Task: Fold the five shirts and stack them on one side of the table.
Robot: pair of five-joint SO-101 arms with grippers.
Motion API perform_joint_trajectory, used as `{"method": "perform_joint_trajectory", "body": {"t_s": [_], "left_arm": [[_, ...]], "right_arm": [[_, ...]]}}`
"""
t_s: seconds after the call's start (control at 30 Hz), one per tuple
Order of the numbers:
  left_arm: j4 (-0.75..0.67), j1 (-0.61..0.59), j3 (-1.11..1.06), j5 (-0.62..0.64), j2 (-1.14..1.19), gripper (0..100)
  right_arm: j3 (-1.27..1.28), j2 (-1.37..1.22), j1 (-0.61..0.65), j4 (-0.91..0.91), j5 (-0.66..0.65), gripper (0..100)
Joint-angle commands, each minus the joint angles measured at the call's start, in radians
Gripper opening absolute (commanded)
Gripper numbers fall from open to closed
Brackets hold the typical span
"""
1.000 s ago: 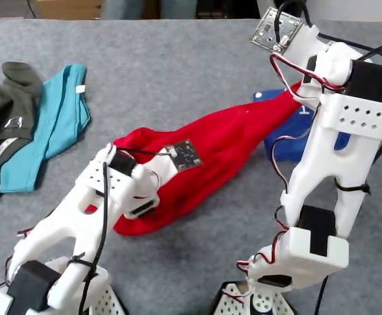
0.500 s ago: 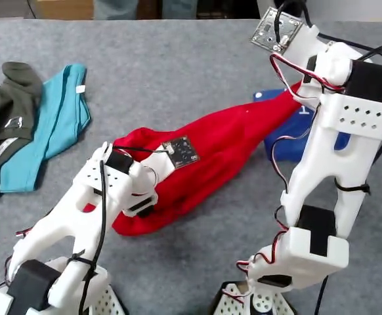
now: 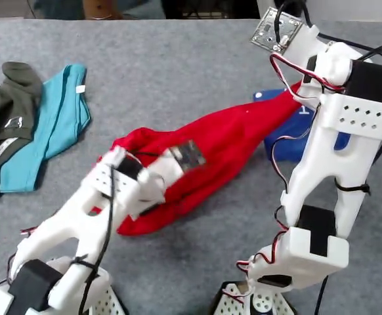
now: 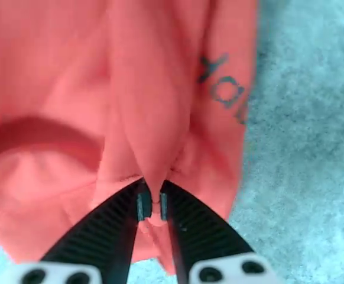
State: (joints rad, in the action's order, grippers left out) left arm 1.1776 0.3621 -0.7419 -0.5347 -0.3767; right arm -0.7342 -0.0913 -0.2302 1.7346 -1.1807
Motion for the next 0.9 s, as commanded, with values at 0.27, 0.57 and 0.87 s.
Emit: {"method": "perform_joint_trajectory", "body": {"t_s": [0.27, 0.57, 0.87], "left_arm": [[0.367, -0.364, 0.796, 0.296, -0.017, 3], [0.582, -0.504, 1.566, 0.358, -0.017, 3], [0.583, -0.627, 1.817, 0.354, -0.098, 3]], "right_arm": [[-0.208, 0.044, 0.071, -0.049, 0.232, 1.4], [-0.731, 0.044, 0.081, -0.074, 0.640, 1.4], [-0.852, 0.237, 0.084, -0.149, 0.698, 1.3]]}}
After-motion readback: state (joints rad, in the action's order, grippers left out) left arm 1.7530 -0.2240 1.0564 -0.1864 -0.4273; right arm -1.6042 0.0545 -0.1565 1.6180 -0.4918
